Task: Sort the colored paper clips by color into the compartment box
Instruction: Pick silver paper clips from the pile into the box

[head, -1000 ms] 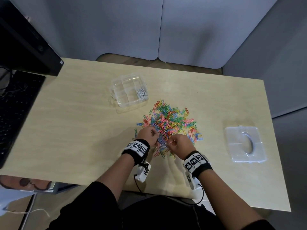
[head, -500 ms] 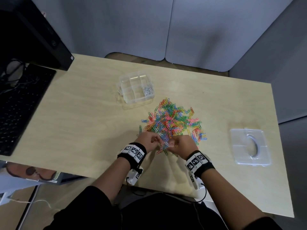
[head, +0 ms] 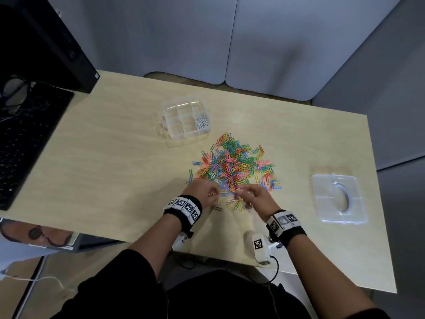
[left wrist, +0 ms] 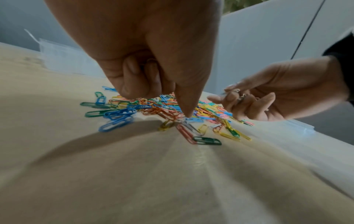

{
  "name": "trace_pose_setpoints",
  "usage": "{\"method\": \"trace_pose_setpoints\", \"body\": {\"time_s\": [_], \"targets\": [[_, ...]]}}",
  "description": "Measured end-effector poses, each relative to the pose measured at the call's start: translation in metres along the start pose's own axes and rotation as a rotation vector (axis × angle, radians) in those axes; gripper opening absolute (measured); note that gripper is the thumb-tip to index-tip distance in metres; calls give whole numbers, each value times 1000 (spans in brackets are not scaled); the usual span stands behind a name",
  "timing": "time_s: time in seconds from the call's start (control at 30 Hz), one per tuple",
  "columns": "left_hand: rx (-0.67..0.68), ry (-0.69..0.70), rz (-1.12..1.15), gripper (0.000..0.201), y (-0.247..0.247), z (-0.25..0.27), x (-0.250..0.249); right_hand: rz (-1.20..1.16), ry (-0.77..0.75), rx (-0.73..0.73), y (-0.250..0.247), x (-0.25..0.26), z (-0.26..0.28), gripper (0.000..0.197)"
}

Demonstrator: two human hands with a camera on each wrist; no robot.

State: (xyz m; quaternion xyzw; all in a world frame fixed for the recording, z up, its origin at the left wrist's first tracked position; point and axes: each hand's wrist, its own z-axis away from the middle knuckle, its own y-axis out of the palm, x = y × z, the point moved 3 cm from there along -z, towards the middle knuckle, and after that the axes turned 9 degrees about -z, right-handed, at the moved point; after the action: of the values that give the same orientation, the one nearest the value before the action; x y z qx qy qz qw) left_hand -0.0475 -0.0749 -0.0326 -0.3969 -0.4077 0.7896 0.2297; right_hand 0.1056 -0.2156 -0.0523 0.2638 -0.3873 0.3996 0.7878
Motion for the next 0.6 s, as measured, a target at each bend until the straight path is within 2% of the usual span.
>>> {"method": "trace_pose_setpoints", "body": {"time_s": [0.1,0.17,0.2,0.23,0.37,0.47,0.53,0.6], "targets": [[-14,-4,-11,16,2,2,5,-461,224,50,7,3,11,19],[-14,25,-32,15,2,2,5,-614,347,59,13,4,16,25],[-16,46,-52,13,2,2,4,-603,373,46,15,4,16,28],[-10,61,-71,13,2,1,3,-494,349,20,15,2,13,27],[-15,68,-69,18,4,0,-1,327,39,-43,12,0,0,12],[3,94,-110,15,4,-2,-4,679,-113,-11,20,7,-7,9],[24,93,-136,12,5,-3,-4,897,-152,30,25,10,-10,6],[46,54,-131,10,7,-7,-3,993,-174,76,27,7,-13,4]]}}
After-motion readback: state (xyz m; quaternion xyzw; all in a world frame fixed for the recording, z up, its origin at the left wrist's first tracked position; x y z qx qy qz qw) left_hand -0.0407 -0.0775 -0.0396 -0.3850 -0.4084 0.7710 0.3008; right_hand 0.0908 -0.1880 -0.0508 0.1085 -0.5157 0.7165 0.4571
